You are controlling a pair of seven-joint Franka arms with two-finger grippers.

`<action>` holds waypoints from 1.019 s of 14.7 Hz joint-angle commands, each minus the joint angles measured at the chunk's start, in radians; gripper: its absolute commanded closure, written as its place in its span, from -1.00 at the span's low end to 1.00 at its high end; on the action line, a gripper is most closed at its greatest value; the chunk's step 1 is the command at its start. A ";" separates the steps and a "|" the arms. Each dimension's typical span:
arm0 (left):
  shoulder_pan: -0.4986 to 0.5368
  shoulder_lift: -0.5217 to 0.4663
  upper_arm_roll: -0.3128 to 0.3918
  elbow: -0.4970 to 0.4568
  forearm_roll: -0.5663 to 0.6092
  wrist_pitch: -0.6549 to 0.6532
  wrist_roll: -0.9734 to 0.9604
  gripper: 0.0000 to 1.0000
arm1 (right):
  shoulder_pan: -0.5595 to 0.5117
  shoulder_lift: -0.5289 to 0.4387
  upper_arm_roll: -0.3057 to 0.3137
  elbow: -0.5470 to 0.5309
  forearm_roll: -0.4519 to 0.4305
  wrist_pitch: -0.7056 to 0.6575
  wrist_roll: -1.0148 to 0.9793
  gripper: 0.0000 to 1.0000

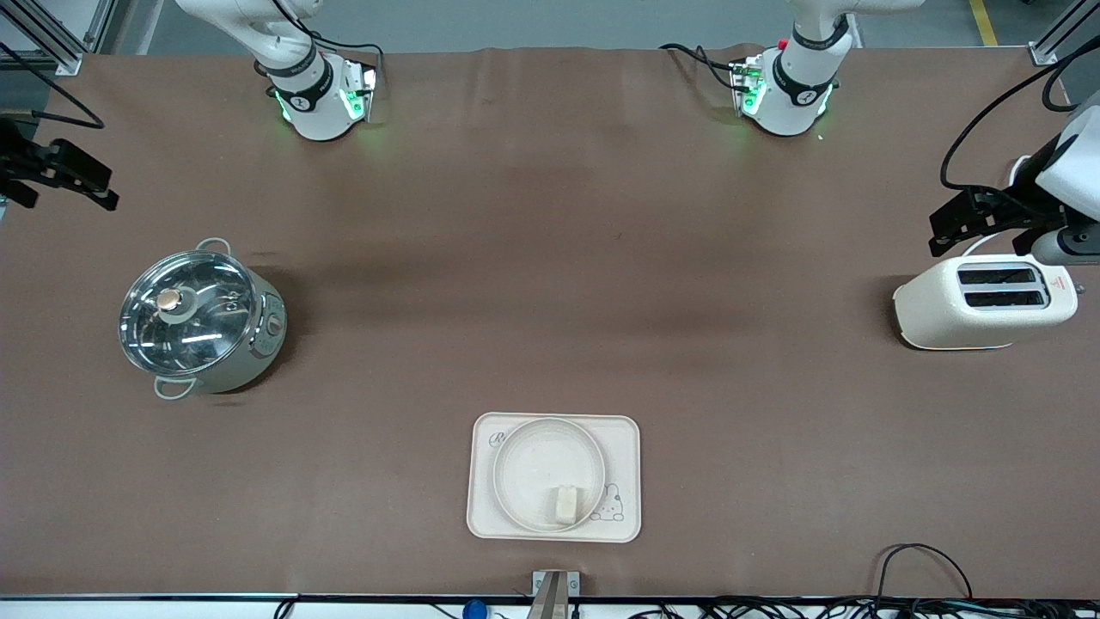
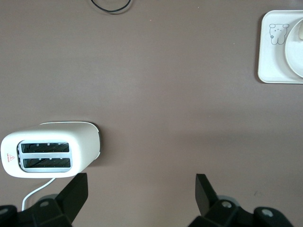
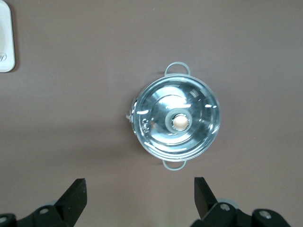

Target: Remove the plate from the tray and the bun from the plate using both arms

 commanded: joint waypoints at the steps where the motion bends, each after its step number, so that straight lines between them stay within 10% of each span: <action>1: -0.002 0.011 0.006 0.031 -0.011 -0.021 0.001 -1.00 | 0.003 -0.002 0.003 0.026 -0.027 -0.015 -0.008 -1.00; 8: -0.002 0.011 0.007 0.031 -0.008 -0.025 -0.003 -1.00 | 0.004 0.015 0.002 0.026 0.083 0.005 -0.011 -1.00; 15: -0.004 0.011 0.006 0.029 0.003 -0.023 -0.003 -1.00 | 0.130 0.312 0.008 0.014 0.332 0.316 0.110 -1.00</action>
